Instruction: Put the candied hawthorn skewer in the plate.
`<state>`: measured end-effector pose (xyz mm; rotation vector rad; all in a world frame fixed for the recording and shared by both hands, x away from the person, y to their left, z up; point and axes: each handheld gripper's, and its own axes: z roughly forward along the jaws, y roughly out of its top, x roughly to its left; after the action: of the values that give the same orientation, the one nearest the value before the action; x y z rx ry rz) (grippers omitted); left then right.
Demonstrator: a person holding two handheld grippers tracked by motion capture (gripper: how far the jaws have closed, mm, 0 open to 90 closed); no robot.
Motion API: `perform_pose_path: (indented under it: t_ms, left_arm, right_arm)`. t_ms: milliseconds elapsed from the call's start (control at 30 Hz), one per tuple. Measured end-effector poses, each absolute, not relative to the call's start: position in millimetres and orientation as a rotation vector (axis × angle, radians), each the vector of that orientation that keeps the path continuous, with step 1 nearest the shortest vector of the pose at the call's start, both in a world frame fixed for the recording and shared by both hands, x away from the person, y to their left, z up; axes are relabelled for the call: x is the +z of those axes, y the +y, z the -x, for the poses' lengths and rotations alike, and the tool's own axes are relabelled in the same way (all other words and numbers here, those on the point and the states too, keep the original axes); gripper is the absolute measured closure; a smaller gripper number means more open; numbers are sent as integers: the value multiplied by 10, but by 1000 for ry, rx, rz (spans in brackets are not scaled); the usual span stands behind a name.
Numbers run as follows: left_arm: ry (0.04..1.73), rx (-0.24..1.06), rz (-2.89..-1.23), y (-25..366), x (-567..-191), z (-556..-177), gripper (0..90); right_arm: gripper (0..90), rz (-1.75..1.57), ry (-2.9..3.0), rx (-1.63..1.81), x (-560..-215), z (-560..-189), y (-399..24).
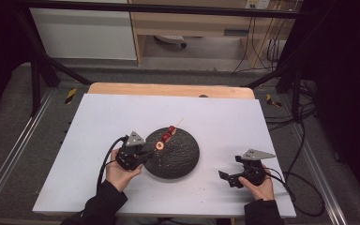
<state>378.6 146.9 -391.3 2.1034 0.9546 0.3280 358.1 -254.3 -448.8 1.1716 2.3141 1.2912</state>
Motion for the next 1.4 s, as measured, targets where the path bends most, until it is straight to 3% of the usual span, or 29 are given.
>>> perform_pose_path:
  t_ms: [800, 1400]
  left_arm:
    - [1050, 287, -2281, 1199, -4150, -3857, 880]
    - [1050, 300, -2307, 1147, -4239, -3858, 878]
  right_arm:
    - [10, -1181, 2337, 1277, -4523, -3550, -2574]
    - [11, -1180, 2342, 1268, -4533, -3557, -2568]
